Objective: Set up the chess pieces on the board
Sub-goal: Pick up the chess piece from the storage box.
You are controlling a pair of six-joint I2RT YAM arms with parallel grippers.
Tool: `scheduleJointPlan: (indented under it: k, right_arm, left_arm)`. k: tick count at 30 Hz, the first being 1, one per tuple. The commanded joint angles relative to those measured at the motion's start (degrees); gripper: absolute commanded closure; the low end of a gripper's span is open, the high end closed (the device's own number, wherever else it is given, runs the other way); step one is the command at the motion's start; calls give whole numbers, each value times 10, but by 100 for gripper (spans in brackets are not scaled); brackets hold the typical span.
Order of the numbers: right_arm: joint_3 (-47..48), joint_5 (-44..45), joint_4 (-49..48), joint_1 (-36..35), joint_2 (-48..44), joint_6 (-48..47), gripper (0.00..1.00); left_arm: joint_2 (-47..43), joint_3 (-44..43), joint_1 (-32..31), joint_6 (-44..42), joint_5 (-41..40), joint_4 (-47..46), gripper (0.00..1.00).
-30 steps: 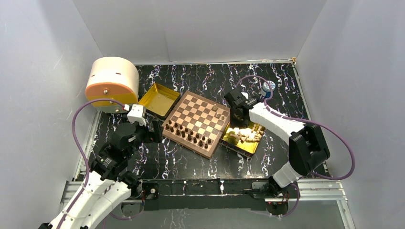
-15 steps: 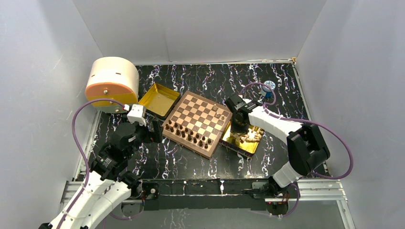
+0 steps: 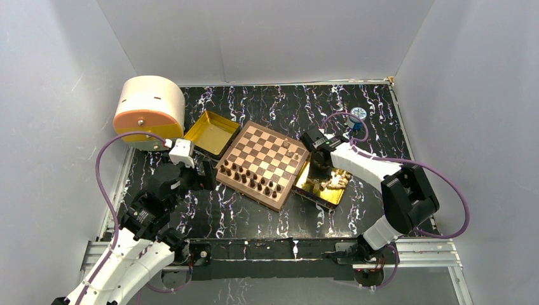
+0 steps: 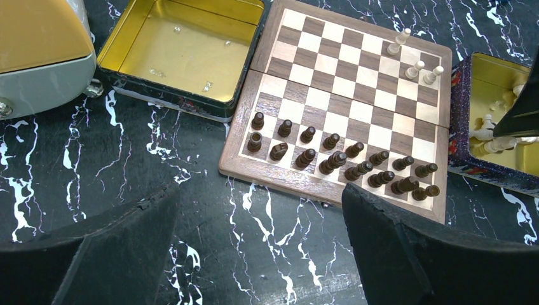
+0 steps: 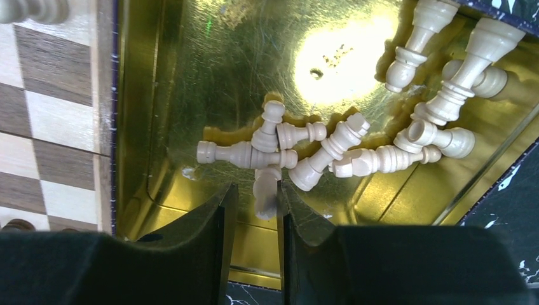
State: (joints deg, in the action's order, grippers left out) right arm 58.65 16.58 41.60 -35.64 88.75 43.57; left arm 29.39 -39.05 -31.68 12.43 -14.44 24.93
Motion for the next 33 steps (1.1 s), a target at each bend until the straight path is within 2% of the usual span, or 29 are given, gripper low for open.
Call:
scheduleJointPlan:
  k: [1, 4, 13, 21, 33]
  right_arm:
    - [-8, 11, 7, 1, -16, 17, 63]
    - [-7, 13, 6, 2, -14, 17, 61]
    - [-9, -1, 13, 1, -16, 16, 65]
    - [-21, -13, 26, 2, -15, 3, 60]
    - [-6, 4, 38, 1, -31, -16, 74]
  left_arm:
    - [-5, 0, -2, -5, -10, 0, 5]
    - [-5, 0, -2, -5, -10, 0, 5]
    - [-4, -1, -2, -5, -10, 0, 5]
    - [-2, -1, -2, -5, -10, -1, 5]
    - [-3, 0, -2, -4, -9, 0, 5]
